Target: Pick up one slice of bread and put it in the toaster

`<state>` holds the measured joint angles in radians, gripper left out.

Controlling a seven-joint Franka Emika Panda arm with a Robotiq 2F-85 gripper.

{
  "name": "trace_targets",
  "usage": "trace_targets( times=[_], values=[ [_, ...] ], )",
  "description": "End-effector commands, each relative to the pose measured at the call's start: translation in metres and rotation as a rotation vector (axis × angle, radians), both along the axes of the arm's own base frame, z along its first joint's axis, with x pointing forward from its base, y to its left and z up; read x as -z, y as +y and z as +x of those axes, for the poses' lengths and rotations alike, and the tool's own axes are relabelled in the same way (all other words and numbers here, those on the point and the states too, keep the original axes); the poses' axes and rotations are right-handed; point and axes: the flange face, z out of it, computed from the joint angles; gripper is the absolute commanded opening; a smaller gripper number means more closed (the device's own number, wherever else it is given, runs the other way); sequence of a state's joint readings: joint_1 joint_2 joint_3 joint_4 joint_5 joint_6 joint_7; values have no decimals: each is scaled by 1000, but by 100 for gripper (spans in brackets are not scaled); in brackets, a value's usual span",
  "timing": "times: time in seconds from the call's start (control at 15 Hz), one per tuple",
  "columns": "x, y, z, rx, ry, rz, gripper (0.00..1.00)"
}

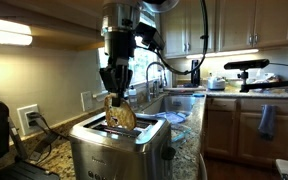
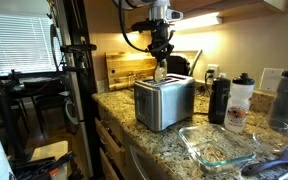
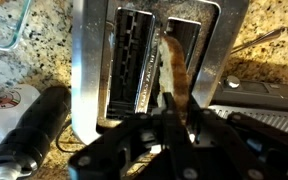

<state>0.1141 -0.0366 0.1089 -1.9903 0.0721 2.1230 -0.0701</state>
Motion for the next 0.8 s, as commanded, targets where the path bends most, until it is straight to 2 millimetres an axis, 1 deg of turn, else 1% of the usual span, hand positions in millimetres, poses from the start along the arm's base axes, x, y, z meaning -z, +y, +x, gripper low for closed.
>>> trace_targets(
  times=[0.0, 0.33, 0.4, 0.47, 0.53, 0.6, 0.67, 0.73],
  values=[
    [-3, -3, 4, 10, 38, 36, 8],
    [-1, -2, 7, 18, 54, 49, 8],
    [0, -2, 7, 20, 58, 49, 14],
    [0, -2, 7, 17, 59, 50, 40],
    [1, -2, 7, 17, 61, 45, 40],
    [1, -2, 7, 17, 64, 47, 43],
    [4, 2, 5, 14, 38, 31, 25],
    [4, 2, 5, 13, 39, 31, 31]
  ],
)
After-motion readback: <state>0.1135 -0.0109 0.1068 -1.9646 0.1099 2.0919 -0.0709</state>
